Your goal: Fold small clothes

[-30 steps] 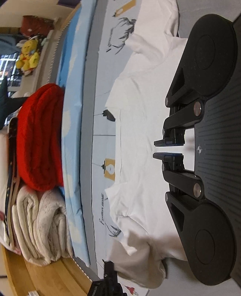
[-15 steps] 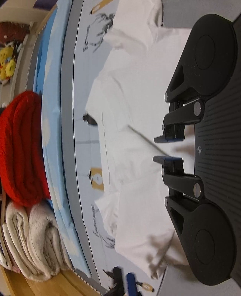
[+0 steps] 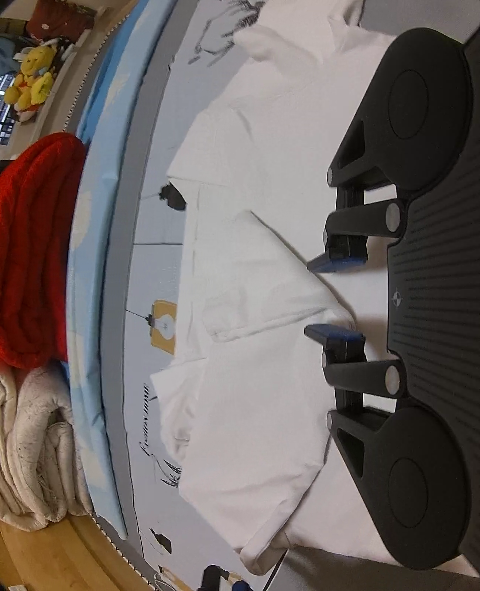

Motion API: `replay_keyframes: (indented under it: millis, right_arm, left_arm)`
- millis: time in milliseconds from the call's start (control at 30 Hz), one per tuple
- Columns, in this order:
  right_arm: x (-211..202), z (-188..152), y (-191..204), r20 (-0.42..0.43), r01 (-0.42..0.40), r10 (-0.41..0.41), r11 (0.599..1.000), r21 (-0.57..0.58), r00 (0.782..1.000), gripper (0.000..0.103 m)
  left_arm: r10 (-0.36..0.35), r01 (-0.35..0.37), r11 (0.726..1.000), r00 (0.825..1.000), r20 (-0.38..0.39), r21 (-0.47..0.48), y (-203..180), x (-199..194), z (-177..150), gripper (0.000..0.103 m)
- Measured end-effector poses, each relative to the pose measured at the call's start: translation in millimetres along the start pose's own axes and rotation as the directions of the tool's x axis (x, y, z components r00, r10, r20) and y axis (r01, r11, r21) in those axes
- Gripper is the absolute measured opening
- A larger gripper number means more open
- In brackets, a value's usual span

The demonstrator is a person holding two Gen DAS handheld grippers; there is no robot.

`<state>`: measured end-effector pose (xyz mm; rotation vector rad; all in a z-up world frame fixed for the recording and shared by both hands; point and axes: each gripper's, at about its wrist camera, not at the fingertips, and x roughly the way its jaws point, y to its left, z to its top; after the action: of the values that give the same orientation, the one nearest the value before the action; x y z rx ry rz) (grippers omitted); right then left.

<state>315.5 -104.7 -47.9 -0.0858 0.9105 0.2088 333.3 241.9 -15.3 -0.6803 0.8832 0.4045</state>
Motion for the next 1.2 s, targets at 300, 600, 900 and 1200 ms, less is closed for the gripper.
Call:
replay_keyframes:
  millis: [300, 600, 900, 1200]
  right_arm:
    - [-7, 7, -14, 0.053, -0.033, 0.031, 0.999, 0.037, 0.998, 0.0]
    - [-42, 4, -69, 0.135, 0.138, -0.196, 0.927, 0.349, 0.971, 0.0]
    - [-19, -9, -98, 0.003, 0.069, -0.084, 0.841, 0.536, 0.996, 0.021]
    - [-1, 16, -34, 0.048, -0.019, 0.014, 0.996, 0.092, 0.999, 0.045]
  left_arm:
    - [0.007, -0.007, 1.0, 1.0, 0.016, 0.006, -4, -2, 2, 0.04]
    - [0.003, -0.003, 1.0, 1.0, 0.005, 0.02, -8, -2, -5, 0.04]
    - [0.002, -0.001, 0.999, 1.0, -0.017, 0.034, -14, 7, -9, 0.04]
    - [0.0, 0.001, 0.999, 0.999, -0.036, 0.038, -15, 14, -7, 0.04]
